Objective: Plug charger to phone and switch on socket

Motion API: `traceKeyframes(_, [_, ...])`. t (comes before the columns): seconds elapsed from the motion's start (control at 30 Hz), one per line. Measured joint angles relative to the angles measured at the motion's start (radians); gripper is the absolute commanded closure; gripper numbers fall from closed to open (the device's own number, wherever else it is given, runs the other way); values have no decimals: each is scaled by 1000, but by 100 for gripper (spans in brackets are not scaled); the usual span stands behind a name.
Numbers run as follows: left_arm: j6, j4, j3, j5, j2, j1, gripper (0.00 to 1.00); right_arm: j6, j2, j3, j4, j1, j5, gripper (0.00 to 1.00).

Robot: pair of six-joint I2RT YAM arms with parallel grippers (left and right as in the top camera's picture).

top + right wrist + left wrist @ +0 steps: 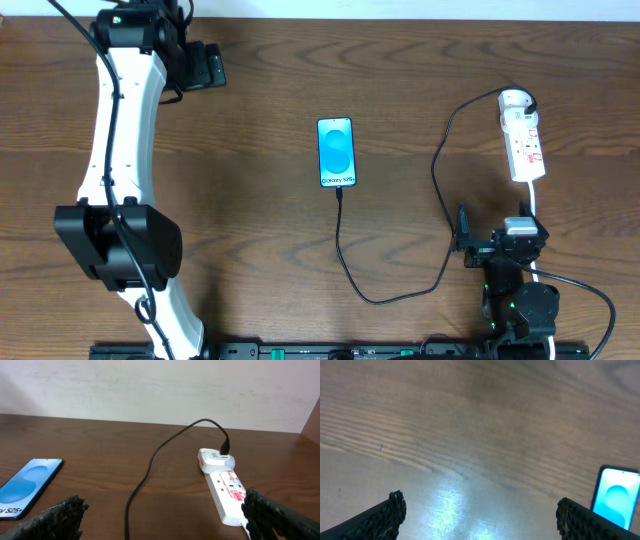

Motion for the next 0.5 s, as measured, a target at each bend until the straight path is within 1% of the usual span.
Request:
traceKeyframes(0.1, [3,50,-81,-5,-40,0,2,0,0,0,0,0,0,1])
traceKeyframes(0.23, [17,180,-253,-12,-158,0,2,0,0,0,0,0,0,1])
traceKeyframes(0.5, [40,518,-729,-18,-491,0,2,0,-2,0,0,0,-2,1])
